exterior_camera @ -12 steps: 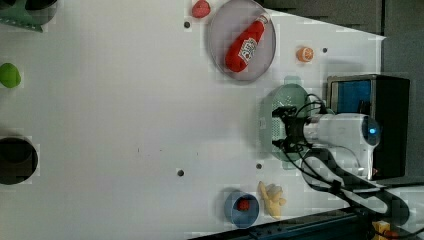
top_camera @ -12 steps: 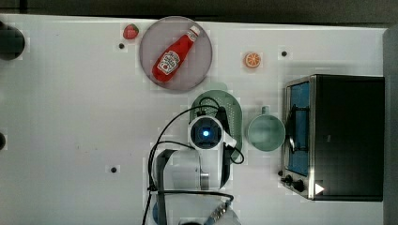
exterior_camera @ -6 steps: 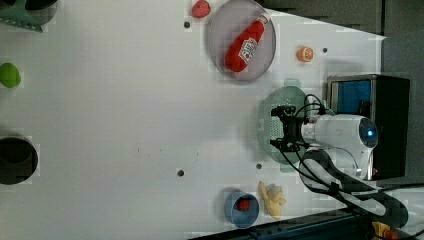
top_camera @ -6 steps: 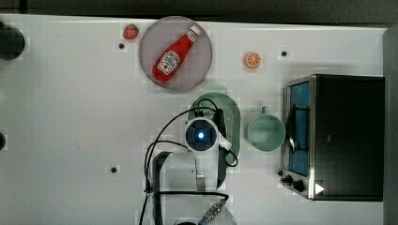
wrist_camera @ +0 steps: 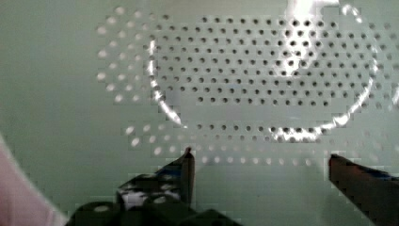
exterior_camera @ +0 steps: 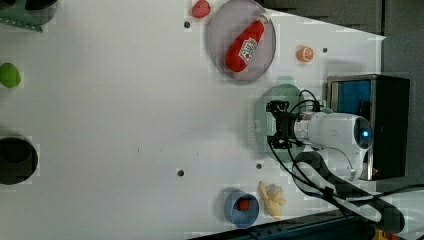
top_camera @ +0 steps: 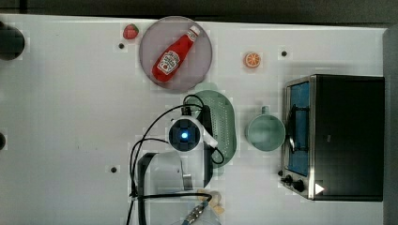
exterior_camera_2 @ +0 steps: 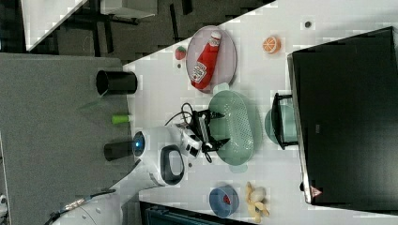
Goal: Drag strainer right to left.
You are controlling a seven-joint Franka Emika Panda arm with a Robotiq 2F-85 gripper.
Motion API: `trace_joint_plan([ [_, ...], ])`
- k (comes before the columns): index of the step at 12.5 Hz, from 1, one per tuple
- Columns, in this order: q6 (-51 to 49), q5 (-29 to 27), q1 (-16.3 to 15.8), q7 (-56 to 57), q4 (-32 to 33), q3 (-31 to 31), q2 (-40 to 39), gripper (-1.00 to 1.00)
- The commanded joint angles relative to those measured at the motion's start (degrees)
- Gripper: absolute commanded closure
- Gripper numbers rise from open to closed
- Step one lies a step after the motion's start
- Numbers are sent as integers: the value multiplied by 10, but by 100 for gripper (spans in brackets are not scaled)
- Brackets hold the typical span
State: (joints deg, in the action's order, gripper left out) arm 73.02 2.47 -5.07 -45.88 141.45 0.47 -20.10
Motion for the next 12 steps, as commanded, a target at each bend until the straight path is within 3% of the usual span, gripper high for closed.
trace_joint_plan([
  [1,0,1,-21,-78,8,18,0,-100],
  [6,-1,1,-62,-180,4,59,-1,-100],
  [12,-23,0,-105,-190,-24,75,-15,-100],
])
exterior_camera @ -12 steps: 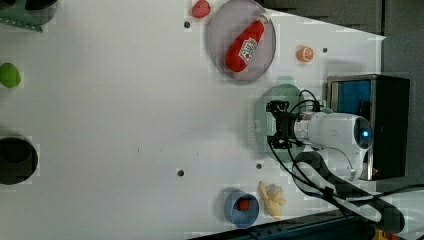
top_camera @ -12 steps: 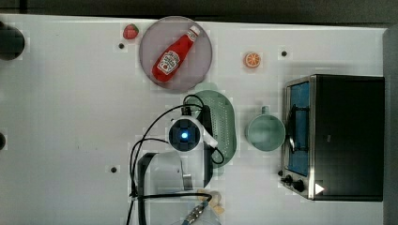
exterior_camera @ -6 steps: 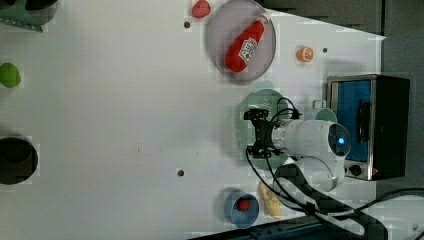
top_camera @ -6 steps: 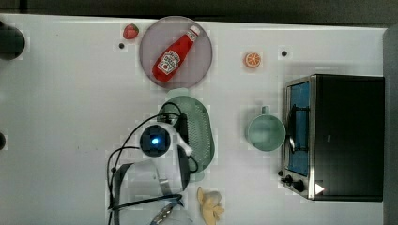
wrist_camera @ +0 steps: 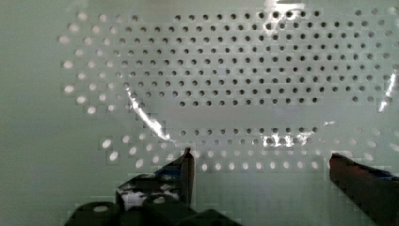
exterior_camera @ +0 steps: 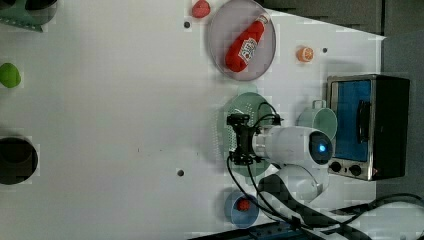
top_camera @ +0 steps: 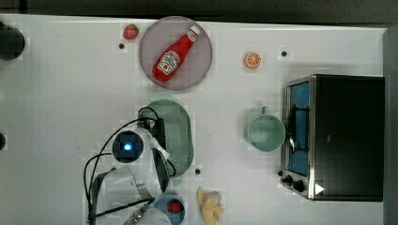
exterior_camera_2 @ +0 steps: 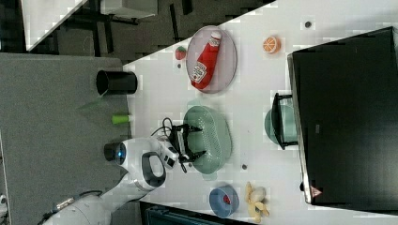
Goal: Drag strainer right to left.
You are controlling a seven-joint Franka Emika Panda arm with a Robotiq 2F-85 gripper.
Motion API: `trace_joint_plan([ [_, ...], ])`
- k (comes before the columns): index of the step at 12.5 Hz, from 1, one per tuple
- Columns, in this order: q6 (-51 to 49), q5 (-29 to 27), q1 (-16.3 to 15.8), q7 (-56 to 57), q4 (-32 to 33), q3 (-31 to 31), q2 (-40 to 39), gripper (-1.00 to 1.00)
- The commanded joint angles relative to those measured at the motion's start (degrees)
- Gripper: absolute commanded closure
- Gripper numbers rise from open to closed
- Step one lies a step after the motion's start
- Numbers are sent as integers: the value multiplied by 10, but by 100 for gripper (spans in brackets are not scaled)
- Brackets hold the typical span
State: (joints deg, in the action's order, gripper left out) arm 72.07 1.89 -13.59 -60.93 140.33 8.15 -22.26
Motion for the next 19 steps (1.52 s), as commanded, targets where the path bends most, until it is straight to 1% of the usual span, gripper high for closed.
trace_joint_plan([
  [1,-24,5,-26,-43,-23,-2,1,-100],
  [5,-57,3,-54,-79,-74,-1,-24,-100],
  [9,-77,1,-91,-126,-127,0,-52,-100],
  [14,-84,-35,-139,-175,-193,1,-95,-100],
  [19,-106,-71,-175,-181,-250,1,-127,-100],
])
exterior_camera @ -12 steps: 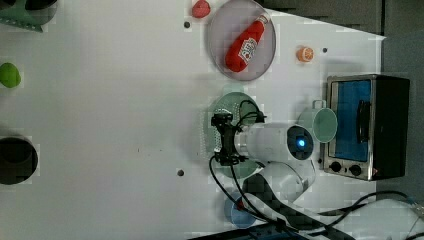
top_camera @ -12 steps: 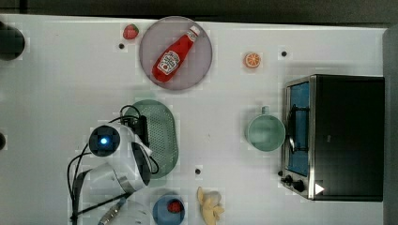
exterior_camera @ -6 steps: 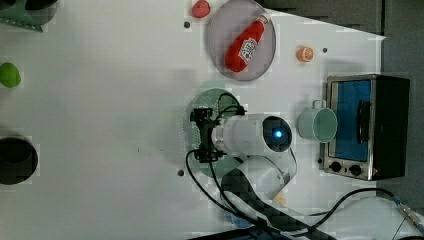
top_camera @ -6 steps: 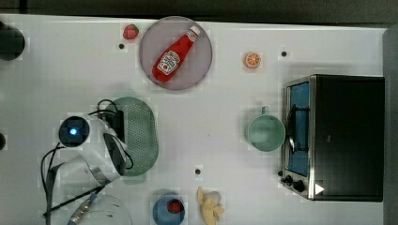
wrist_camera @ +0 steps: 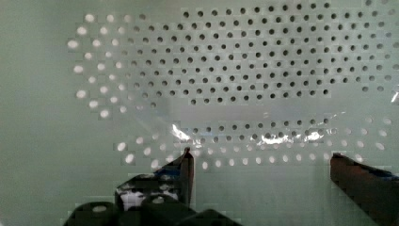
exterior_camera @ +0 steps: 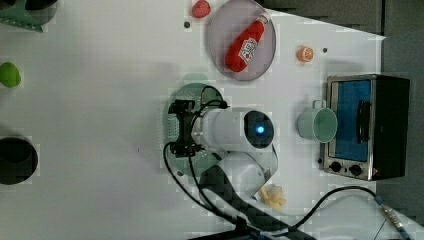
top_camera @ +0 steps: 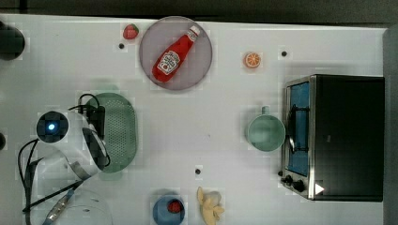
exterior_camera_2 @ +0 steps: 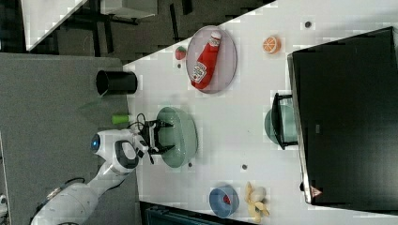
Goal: Drag strainer right to left.
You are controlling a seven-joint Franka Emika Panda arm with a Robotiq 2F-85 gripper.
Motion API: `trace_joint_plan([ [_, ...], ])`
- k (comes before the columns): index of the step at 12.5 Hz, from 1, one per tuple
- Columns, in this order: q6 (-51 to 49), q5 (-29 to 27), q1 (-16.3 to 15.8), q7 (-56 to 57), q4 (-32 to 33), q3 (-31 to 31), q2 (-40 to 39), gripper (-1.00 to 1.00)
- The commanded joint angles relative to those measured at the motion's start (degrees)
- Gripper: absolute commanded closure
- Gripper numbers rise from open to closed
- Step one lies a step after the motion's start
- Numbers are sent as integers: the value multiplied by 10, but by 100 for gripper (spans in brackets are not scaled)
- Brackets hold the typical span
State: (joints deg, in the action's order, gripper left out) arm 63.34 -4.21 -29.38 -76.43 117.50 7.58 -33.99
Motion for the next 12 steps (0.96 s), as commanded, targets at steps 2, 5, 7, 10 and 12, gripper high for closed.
trace_joint_plan([
  [2,-25,-14,-28,-27,-38,7,-16,-100],
  [5,-27,-26,-39,-39,-51,7,-19,-100],
  [7,-27,-31,-44,-53,-55,7,-21,-100],
  [10,-57,-27,-45,-19,-52,1,7,-100],
  [12,-140,-27,-42,13,-52,-9,56,-100],
])
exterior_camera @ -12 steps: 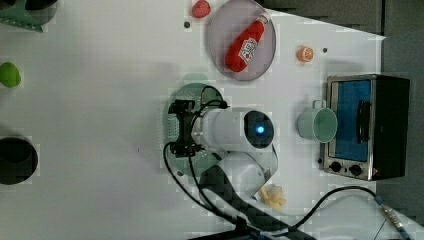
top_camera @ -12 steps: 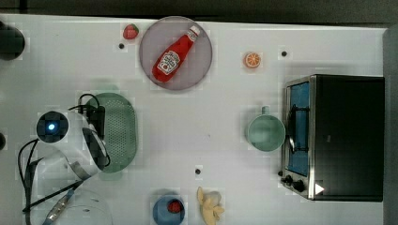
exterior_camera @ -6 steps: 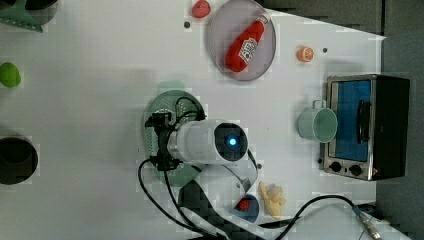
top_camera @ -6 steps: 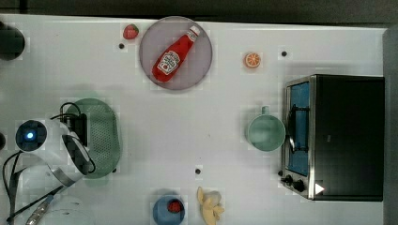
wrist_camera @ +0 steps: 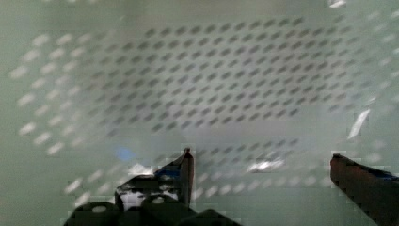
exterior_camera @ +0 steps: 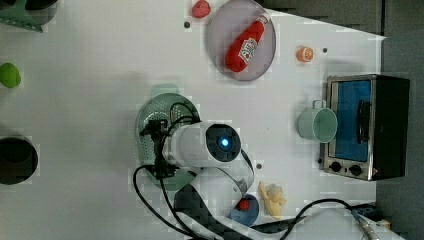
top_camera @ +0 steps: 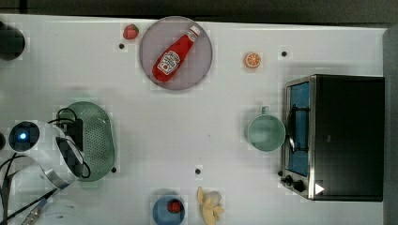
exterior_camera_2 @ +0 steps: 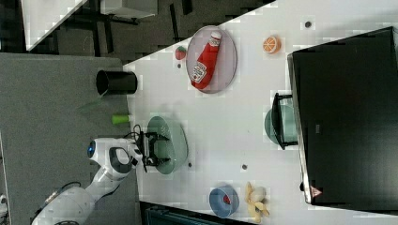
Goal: Drag strainer right to left.
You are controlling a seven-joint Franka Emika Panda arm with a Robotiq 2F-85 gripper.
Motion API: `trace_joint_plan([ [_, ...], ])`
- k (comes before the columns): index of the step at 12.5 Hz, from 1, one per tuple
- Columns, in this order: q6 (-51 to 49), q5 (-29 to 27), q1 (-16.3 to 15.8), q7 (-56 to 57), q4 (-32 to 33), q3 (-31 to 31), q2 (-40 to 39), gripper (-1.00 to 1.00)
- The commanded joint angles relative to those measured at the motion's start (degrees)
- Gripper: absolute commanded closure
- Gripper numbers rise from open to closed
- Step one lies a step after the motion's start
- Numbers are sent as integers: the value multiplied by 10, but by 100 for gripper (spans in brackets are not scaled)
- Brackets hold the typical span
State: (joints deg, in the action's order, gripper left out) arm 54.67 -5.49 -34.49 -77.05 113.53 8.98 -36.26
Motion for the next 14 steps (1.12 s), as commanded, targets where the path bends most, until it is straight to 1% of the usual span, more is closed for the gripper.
trace_joint_plan([
  [1,-95,-14,10,40,-14,-34,112,-100],
  [2,-143,-14,12,65,-14,-46,148,-100],
  [4,-233,-14,17,156,-13,-77,227,-100],
  [7,-337,-12,29,280,-13,-143,348,-100],
  [9,-398,-1,39,363,-13,-195,423,-100],
  [11,-450,40,49,468,-13,-249,490,-100],
  [14,-503,135,64,621,-13,-322,560,-100],
])
